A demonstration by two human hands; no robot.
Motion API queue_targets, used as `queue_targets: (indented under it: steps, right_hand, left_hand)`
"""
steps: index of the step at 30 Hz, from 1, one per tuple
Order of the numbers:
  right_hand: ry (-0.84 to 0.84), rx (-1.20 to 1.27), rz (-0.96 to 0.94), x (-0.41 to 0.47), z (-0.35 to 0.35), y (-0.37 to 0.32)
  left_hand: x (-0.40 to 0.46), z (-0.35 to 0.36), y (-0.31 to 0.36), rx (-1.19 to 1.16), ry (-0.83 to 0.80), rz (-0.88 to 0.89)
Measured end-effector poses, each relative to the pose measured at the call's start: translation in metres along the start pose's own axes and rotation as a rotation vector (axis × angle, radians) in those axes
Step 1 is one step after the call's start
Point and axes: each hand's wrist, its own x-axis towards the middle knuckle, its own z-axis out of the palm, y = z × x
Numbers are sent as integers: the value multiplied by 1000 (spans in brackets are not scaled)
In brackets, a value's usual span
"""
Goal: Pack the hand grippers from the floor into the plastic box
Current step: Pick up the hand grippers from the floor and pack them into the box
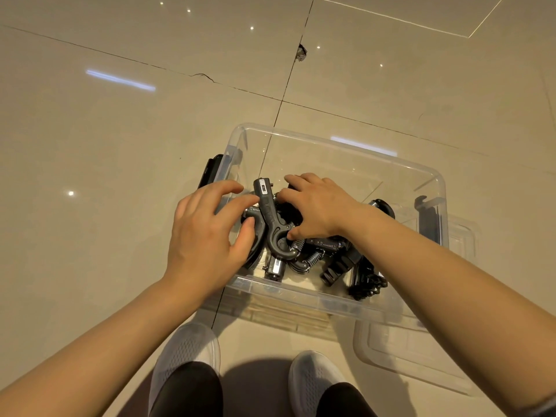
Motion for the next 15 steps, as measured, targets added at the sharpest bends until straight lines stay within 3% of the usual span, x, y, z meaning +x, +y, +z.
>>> queue_targets:
  steps: [3,7,13,15]
  right_hand:
    - [-36,-87,-36,4,-10,-5]
    - [75,-23,-157,-6,-6,-7]
    - [273,-56,-103,-41,6,9]
    - [246,-69,-42,-47,16,14]
  left_hand:
    - [0,0,0,-3,4,-2]
    - [0,0,1,-12,25,3]
    - [-1,0,0,-21,35,8]
    - [-1,0,0,-13,30,7]
